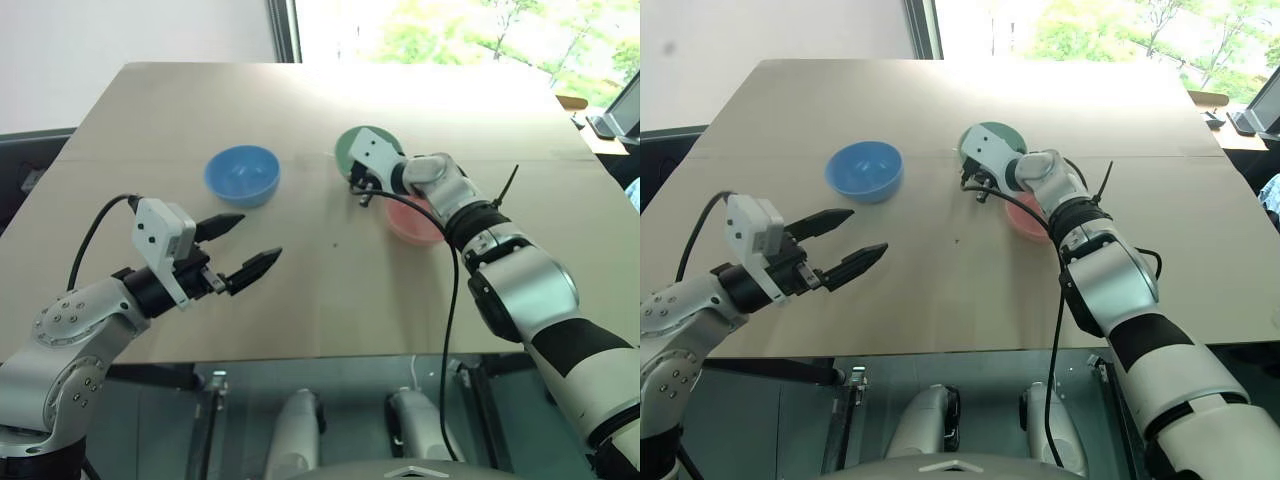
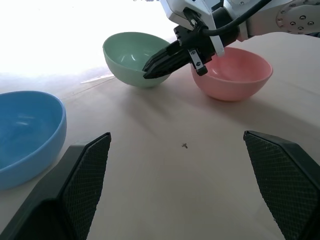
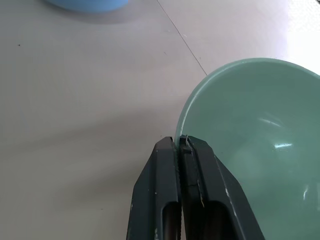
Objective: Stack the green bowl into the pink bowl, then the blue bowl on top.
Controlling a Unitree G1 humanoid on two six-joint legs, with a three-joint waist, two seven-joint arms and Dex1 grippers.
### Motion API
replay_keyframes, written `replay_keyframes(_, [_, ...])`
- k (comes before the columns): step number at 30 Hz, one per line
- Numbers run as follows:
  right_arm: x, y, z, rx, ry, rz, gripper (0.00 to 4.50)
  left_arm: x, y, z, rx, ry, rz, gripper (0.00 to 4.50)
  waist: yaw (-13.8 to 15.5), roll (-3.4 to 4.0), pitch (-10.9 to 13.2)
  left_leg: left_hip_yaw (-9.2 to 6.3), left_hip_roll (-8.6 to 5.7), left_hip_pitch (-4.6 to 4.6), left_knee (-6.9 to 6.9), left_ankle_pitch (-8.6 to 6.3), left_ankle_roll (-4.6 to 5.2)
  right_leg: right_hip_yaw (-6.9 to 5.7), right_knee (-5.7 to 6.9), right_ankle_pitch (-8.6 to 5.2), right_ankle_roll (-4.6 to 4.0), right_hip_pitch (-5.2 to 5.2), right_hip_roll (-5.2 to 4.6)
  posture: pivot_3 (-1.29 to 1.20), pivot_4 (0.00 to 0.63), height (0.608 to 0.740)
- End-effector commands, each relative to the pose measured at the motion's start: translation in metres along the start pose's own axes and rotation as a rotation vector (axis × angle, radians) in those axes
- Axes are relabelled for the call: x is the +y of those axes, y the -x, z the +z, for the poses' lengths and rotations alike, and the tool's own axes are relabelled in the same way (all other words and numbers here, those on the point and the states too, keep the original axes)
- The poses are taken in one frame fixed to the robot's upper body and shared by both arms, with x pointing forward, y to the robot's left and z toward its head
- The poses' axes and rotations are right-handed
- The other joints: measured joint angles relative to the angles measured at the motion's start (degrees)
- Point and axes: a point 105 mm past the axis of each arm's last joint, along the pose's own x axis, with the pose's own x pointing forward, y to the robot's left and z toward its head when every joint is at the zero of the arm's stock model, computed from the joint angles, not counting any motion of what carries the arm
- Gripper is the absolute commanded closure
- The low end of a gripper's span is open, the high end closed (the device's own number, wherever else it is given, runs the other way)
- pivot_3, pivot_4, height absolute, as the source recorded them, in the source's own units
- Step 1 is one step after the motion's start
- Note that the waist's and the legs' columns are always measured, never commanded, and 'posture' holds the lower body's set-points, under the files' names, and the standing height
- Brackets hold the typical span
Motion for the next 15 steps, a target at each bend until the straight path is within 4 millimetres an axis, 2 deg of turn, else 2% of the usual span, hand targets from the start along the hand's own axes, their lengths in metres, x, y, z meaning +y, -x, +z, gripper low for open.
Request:
replay_keyframes(1, [-0.021,0.013,0.029,-0.093,0.06,-0.044,4.45,-0.002,0.002,0.013,-0.038,-0.04,-0.004,0.0,0.01,0.0,0.0,0.0,0.0,-0.01,0.0,0.0,0.0,0.0,0.0,0.0,0.0,0.0,0.0,0.0,0.15,0.74])
replay_keyframes(3, [-0.023,0.015,0.031,-0.104,0.068,-0.043,4.45,-0.002,0.002,0.013,-0.04,-0.039,-0.005,0.0,0.06,0.0,0.0,0.0,0.0,0.0,0.0,0.0,0.0,0.0,0.0,0.0,0.0,0.0,0.0,0.0,0.15,0.74])
replay_keyframes(5, [-0.032,0.038,0.05,-0.183,0.111,0.029,4.45,-0.002,-0.001,0.013,-0.045,-0.036,-0.013,0.0,0.14,0.03,0.11,0.0,0.0,0.0,0.0,0.0,0.0,0.0,-0.01,0.0,0.0,0.0,0.0,0.0,0.15,0.74])
replay_keyframes(7, [-0.035,0.066,0.058,-0.223,0.128,0.117,4.45,-0.002,-0.003,0.012,-0.048,-0.033,-0.023,0.0,0.44,0.12,0.23,-0.01,-0.01,-0.05,0.01,0.0,0.0,0.0,-0.02,0.0,0.01,-0.01,-0.01,0.0,0.15,0.74])
replay_keyframes(12, [-0.014,0.131,0.051,-0.193,0.073,0.24,4.45,-0.006,-0.006,0.014,-0.069,-0.009,-0.075,0.0,1.46,0.07,0.18,-0.07,-0.01,-0.04,-0.13,-0.01,0.0,-0.07,-0.19,-0.02,0.0,0.04,-0.03,0.0,0.15,0.74])
replay_keyframes(15, [0.002,0.158,0.043,-0.137,0.025,0.271,4.45,-0.01,-0.008,0.016,-0.088,0.0,-0.125,0.0,1.4,0.12,0.21,0.03,0.01,0.02,-0.14,-0.01,0.01,-0.02,-0.13,-0.03,-0.03,0.0,0.0,0.0,0.15,0.74])
